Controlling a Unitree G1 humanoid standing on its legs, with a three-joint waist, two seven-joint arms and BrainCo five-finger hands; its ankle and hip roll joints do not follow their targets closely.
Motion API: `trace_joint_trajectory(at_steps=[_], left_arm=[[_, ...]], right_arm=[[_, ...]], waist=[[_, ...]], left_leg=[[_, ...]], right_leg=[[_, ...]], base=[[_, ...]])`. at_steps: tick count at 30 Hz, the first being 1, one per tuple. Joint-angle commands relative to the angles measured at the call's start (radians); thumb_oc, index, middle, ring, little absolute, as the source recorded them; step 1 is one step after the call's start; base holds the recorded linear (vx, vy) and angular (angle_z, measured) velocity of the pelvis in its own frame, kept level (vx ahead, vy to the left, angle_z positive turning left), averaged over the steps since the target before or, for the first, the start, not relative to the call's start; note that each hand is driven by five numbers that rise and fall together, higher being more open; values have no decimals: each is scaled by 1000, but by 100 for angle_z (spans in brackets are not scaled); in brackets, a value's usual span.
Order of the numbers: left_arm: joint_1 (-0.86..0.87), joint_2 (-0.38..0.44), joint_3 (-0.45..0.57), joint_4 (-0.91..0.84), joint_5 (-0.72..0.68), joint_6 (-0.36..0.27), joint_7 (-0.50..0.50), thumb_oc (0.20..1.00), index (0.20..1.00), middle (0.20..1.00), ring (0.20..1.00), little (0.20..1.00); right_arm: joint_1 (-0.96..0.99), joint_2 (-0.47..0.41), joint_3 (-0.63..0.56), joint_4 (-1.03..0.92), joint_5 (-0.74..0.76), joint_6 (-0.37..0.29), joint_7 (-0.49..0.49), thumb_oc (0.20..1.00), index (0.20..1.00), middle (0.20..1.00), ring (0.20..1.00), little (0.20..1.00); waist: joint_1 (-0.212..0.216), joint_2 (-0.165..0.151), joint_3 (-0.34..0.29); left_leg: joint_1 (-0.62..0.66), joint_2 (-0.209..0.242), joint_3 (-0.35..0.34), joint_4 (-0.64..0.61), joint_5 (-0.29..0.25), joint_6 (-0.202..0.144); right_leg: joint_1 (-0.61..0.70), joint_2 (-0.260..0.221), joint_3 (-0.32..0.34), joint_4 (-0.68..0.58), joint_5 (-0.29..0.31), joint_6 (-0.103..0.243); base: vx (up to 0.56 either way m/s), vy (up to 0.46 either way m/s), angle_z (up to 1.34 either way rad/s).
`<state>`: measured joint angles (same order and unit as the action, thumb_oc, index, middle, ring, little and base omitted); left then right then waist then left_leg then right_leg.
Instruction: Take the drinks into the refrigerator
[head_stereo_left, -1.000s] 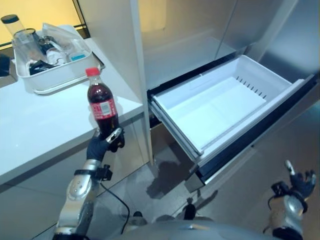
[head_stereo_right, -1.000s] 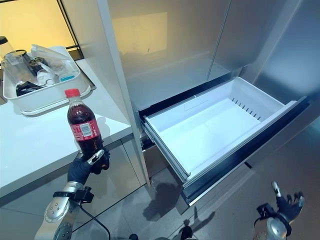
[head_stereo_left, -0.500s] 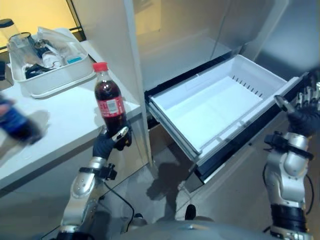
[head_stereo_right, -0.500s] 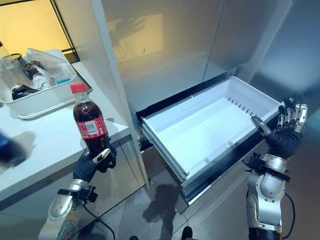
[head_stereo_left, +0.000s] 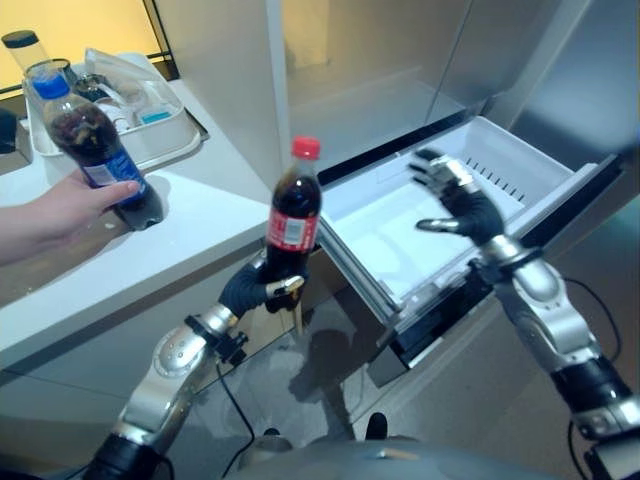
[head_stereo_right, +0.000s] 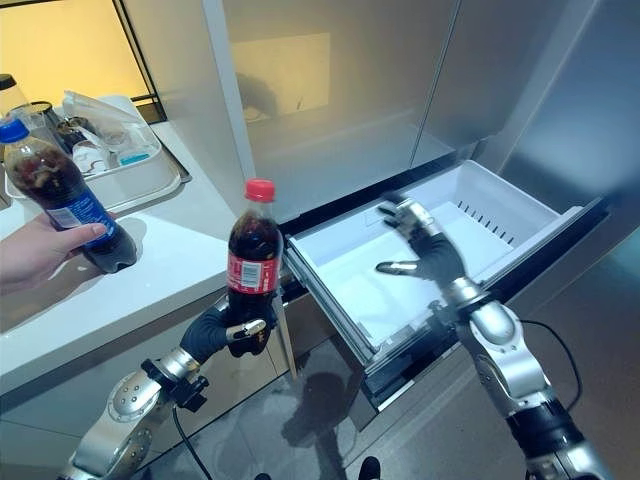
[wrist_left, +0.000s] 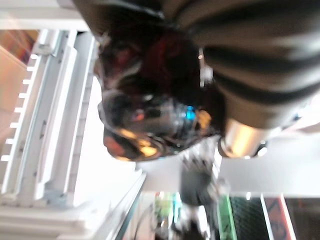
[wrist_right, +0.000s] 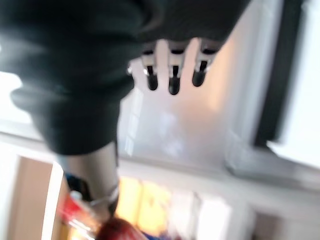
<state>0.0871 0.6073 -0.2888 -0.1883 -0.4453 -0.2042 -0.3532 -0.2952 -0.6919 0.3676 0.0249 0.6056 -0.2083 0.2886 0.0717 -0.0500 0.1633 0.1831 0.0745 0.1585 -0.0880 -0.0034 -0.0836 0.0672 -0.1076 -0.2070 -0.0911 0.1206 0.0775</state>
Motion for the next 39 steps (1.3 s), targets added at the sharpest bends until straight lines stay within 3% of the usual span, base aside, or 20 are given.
trace_joint_trajectory(at_steps=[1,5,14,22,28,29,30,38,39], left_arm=[[-142,-11,-33,-62,38,-151,-3,200,200,200,200,200],[-179,-17,-64,2,106,-163,32,200,200,200,200,200],[-241,-71,-104,56,203,-177,88,200,200,200,200,200],[-353,-93,-208,128,278,-163,100,200,200,200,200,200],[-384,-121,-232,136,280,-160,113,200,200,200,200,200],[-385,-123,-233,133,279,-159,113,200,200,200,200,200],[-395,-131,-239,116,265,-154,110,200,200,200,200,200],[-355,-148,-231,89,201,-141,89,200,200,200,200,200],[-342,-152,-224,94,195,-139,93,595,595,595,595,595]], right_arm=[[-121,8,63,40,80,0,98,1000,1000,1000,1000,1000],[-196,118,135,84,97,13,105,1000,1000,1000,1000,1000],[-251,294,171,157,92,25,88,1000,1000,1000,1000,1000],[-387,421,249,212,100,41,81,1000,1000,1000,1000,1000],[-418,492,263,255,77,29,47,1000,1000,1000,1000,1000],[-416,501,259,264,74,26,40,564,564,564,564,564],[-412,516,255,288,54,23,20,200,200,200,200,200],[-362,508,211,298,31,6,-23,200,200,200,200,200],[-352,503,201,292,35,3,-28,200,200,200,200,200]], waist=[[42,-3,-25],[50,7,-28],[61,20,-33],[64,25,-35],[68,26,-38],[69,26,-38],[71,27,-38],[73,27,-35],[74,26,-34]], left_leg=[[-7,-73,-40,1,-73,71],[0,-72,-42,1,-75,70],[7,-72,-49,1,-76,72],[10,-70,-48,1,-76,71],[11,-69,-51,1,-77,70],[10,-69,-51,1,-77,70],[8,-69,-51,1,-77,70],[5,-70,-59,1,-76,72],[4,-70,-59,1,-76,72]], right_leg=[[22,17,-50,91,-65,23],[27,17,-54,98,-72,22],[35,11,-65,103,-79,21],[41,12,-65,100,-81,19],[45,13,-66,96,-82,19],[46,13,-67,94,-82,19],[47,12,-68,92,-81,19],[49,10,-73,88,-80,20],[50,10,-73,87,-80,20]], base=[[0,0,0],[0,0,0],[0,0,0],[9,-3,2],[0,0,0],[22,2,4],[15,2,4],[2,0,0],[0,0,0]])
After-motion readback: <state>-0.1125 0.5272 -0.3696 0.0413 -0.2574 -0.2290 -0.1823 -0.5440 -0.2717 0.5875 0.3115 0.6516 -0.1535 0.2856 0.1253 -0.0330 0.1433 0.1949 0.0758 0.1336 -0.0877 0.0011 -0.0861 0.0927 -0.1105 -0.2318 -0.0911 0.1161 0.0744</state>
